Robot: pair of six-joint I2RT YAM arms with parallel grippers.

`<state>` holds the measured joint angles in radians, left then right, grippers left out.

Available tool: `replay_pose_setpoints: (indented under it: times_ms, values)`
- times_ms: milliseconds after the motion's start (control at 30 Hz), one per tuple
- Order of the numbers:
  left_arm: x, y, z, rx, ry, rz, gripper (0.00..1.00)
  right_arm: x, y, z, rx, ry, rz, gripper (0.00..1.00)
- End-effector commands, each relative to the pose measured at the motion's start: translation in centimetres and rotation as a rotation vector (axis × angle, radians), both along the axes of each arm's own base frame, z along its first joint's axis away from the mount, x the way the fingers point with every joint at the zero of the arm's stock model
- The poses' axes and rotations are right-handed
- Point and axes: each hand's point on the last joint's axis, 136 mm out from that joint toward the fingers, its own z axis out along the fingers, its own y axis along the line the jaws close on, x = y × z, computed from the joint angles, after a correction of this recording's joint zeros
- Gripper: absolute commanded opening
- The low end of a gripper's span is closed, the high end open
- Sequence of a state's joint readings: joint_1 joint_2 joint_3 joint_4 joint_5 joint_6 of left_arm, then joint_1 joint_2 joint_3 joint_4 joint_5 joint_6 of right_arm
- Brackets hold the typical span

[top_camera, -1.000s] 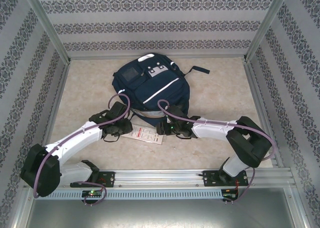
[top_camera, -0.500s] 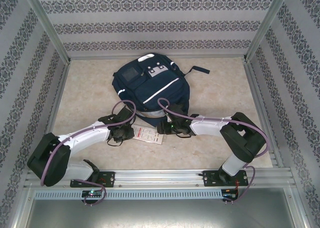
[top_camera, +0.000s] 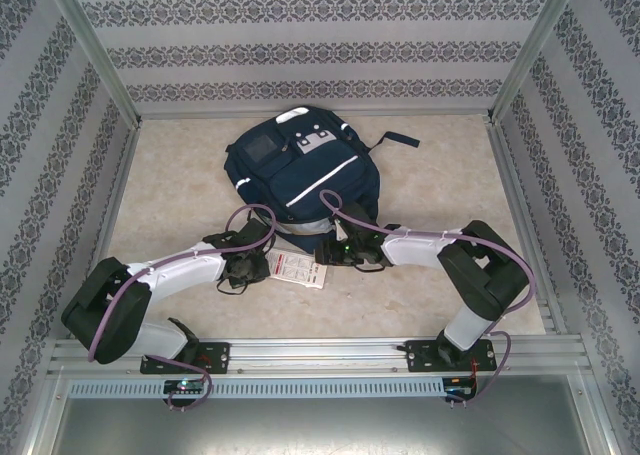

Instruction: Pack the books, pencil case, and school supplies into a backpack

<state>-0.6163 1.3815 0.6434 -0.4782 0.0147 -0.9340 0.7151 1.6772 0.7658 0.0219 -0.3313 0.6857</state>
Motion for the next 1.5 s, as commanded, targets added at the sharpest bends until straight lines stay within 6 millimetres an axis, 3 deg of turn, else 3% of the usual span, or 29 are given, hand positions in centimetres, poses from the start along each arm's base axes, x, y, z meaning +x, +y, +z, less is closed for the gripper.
replay_pose_setpoints:
  times_ms: [0, 333, 400, 733, 867, 1000, 1167, 1300, 1467]
  values:
    - [-0.9, 1.2, -1.8, 0.055, 0.025, 0.026, 0.12, -1.0, 4.8, 1.5, 0.194, 0.006, 0.128, 0.43]
    - [-1.1, 1.2, -2.3, 0.054, 0.031, 0.025, 0.12, -1.8, 6.9, 2.2, 0.254, 0.014, 0.188, 0.41]
    - [-1.1, 1.2, -2.3, 0.055, 0.033, 0.023, 0.12, -2.0, 7.0, 2.3, 0.264, 0.018, 0.198, 0.37]
    - [-0.8, 1.6, -1.7, 0.093, 0.017, 0.007, 0.12, -4.0, 6.1, 3.7, 0.275, -0.006, 0.246, 0.33]
    - [-0.4, 1.3, -1.6, 0.09, 0.017, -0.001, 0.12, -4.2, 6.7, 4.1, 0.281, -0.014, 0.265, 0.32]
    - [-0.2, 1.1, -1.3, 0.088, 0.013, -0.001, 0.11, -4.0, 7.1, 3.9, 0.272, -0.014, 0.258, 0.14]
    - [0.8, 1.3, 1.5, 0.105, -0.045, -0.014, 0.13, -3.5, 6.2, 5.4, 0.269, -0.057, 0.237, 0.0]
    - [2.8, 1.0, 5.7, 0.111, -0.148, -0.042, 0.22, -2.8, 4.7, 7.9, 0.283, -0.109, 0.197, 0.0]
    - [5.8, -1.1, 10.5, 0.089, -0.269, -0.153, 0.34, -1.7, 1.1, 10.9, 0.266, -0.199, 0.098, 0.0]
